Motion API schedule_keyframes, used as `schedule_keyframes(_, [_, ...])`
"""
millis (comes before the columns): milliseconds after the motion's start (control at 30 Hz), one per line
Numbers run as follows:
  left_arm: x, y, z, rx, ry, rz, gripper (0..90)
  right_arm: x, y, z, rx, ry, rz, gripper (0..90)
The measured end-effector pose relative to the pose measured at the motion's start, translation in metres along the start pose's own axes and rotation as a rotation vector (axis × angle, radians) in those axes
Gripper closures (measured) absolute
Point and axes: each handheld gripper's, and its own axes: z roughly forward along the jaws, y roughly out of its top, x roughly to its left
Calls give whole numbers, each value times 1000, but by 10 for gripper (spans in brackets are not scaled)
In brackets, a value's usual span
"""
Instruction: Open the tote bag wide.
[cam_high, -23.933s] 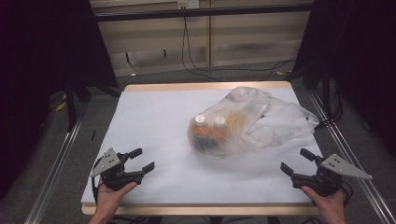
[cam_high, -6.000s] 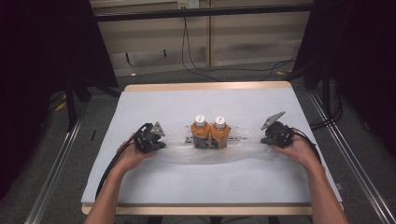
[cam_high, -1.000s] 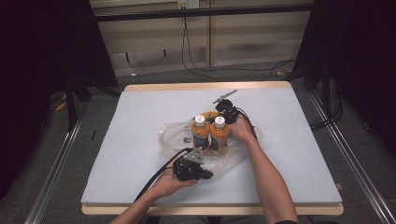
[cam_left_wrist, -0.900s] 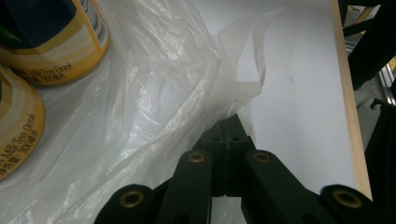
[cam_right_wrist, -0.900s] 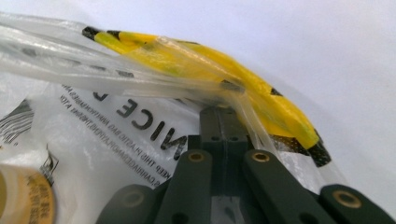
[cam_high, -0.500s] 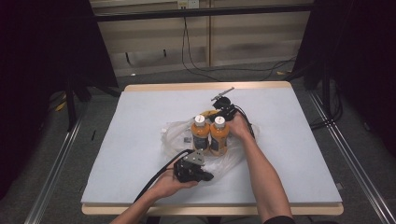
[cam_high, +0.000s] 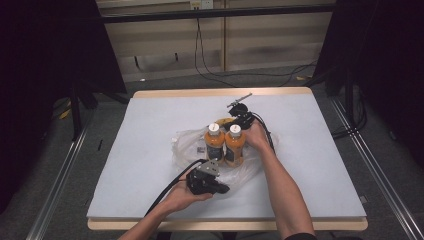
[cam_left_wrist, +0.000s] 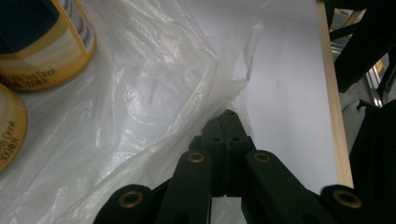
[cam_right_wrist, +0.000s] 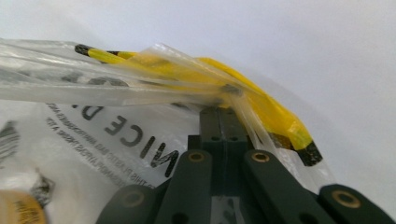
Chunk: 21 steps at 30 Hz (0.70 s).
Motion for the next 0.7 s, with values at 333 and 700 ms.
schedule_keyframes(333, [5, 7, -25, -81, 22, -13, 900, 2, 2, -34, -94, 33, 5, 900])
schedule_keyframes(700, [19, 6, -72, -205, 107, -63, 900, 11, -3, -80, -168, 26, -53, 900])
